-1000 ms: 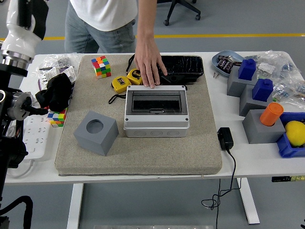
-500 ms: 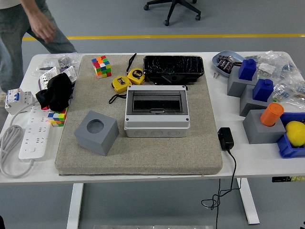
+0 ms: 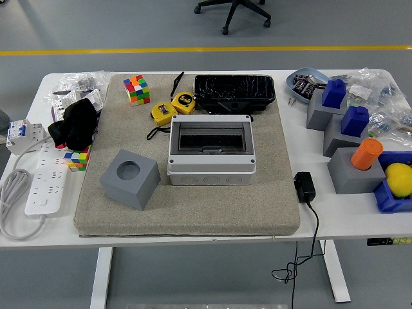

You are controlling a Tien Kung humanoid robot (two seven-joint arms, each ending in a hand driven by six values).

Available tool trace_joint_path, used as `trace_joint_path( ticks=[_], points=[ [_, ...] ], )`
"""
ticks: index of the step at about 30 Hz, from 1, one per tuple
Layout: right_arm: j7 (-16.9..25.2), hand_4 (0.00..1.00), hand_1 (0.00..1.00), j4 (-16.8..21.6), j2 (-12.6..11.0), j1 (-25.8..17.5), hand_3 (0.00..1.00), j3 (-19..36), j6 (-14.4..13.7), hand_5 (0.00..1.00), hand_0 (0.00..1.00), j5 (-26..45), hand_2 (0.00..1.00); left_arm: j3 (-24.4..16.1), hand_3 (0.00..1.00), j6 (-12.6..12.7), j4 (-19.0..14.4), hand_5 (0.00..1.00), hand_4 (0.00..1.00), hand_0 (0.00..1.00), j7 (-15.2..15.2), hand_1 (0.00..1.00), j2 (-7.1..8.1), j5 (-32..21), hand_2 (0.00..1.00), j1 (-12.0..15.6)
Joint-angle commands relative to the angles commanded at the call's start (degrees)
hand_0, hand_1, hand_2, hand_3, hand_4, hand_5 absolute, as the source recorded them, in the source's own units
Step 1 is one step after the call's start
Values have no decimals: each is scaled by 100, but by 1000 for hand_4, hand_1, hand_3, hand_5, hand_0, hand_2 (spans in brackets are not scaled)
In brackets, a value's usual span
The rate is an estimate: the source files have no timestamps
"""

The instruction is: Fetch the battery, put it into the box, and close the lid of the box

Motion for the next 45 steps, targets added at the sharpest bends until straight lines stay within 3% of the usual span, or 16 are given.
trace_joint_path(
  ticks=[7,9,45],
  points=[
    [-18,998,821,0,3,-1,811,60,-6,998,832,-66,771,5,994,-114,26,998,998,996,-9,998,-31,-470,975,136],
    [-16,998,822,0,0,6,811,56,-8,998,833,-62,772,-22,941,-106,13,998,998,962,-19,961,-57,-513,933,156],
    [6,998,823,0,26,56,812,114,-2,998,836,-95,773,14,850,-165,-9,998,998,883,237,880,-178,-493,841,156]
  ],
)
